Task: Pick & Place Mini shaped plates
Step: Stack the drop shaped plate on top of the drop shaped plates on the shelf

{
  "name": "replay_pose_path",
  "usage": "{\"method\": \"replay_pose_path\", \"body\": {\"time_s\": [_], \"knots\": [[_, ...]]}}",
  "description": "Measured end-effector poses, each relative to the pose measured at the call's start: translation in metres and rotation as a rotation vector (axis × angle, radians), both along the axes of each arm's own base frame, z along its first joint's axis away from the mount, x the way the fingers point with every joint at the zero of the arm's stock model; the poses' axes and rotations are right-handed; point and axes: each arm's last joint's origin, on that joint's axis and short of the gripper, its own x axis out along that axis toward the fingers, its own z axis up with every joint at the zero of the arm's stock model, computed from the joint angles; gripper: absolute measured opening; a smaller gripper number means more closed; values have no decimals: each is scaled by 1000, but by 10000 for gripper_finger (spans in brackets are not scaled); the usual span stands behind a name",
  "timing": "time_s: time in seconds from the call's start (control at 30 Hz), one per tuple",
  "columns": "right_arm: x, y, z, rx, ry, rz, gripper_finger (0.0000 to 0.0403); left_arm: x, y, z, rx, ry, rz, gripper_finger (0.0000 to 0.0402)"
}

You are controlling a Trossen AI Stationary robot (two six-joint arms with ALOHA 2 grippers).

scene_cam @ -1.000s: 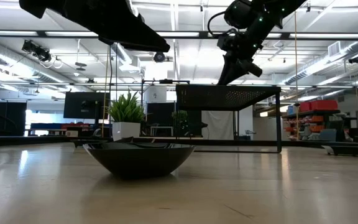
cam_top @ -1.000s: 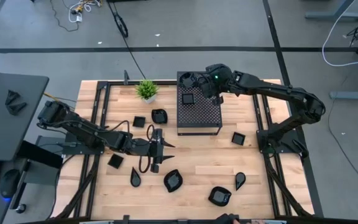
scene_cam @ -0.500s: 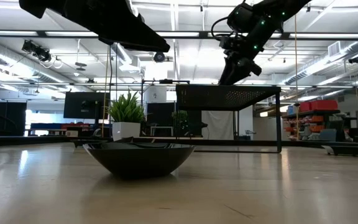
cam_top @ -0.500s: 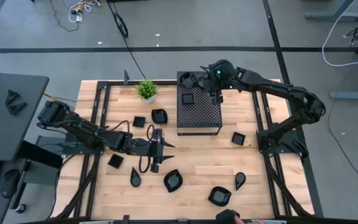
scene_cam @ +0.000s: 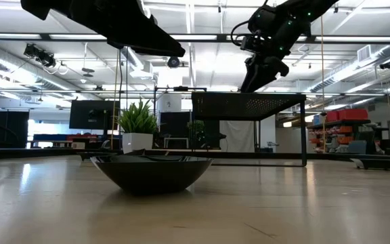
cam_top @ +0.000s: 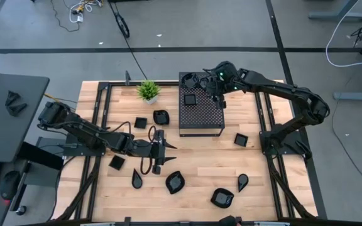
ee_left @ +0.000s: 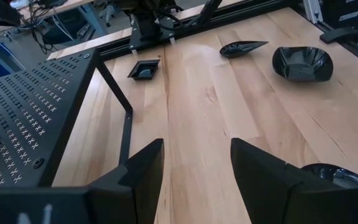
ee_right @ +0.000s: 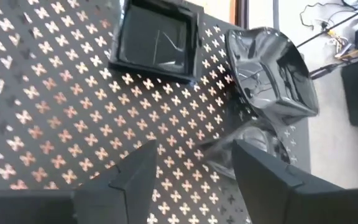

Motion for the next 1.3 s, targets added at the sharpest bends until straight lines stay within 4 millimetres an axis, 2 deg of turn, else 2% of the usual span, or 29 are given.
{"method": "replay_pose_path", "body": {"time_s": [0.3,0.63,0.97,1.07,1.2,1.3], "knots": [[2,1,1,2,-20,6,202,0,1,0,2,0,1,192],[2,9,0,47,3,-8,121,0,1,0,2,1,2,192],[14,12,10,-22,-118,15,58,0,1,0,-1,0,2,192],[9,14,20,-49,-141,-54,45,0,1,0,-1,1,2,192],[-6,22,35,-40,-79,-198,31,0,1,0,-1,0,2,192],[-15,26,31,38,-6,-276,16,0,1,0,-1,0,2,192]]}}
